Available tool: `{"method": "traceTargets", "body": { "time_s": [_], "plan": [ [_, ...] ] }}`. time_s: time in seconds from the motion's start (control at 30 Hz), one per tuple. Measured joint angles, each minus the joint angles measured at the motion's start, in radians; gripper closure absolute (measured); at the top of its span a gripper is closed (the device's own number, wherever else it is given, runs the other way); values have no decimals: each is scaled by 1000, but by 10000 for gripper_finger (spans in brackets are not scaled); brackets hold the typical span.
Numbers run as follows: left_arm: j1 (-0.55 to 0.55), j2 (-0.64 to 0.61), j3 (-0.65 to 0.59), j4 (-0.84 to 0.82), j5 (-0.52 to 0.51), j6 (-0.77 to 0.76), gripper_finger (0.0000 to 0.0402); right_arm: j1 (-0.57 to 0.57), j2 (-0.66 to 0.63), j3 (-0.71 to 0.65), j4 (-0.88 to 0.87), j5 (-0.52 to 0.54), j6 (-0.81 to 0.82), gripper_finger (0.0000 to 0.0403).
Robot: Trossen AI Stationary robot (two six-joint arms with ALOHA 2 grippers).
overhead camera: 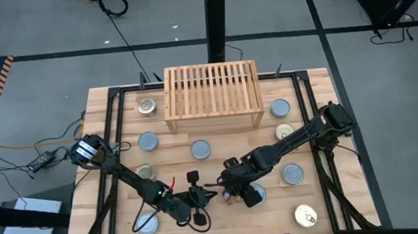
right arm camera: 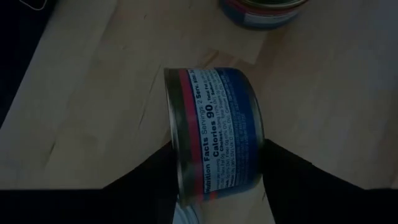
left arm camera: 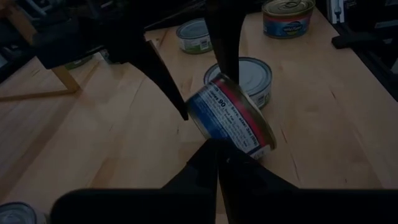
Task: Stack canned seafood by type on shelf
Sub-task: Put the blue-pink tuna can on the shelf
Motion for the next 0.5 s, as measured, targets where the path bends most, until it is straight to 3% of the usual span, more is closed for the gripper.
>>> {"method": "traceTargets", "body": {
  "time_s": [0.27,0.5],
  "plan": [
    [0,0,0,0,0,0,383,0,-68,-1,-21,17,50,207],
    [0,0,0,2,0,0,383,-17,-244,-1,-95,143,96,207]
  ]
}}
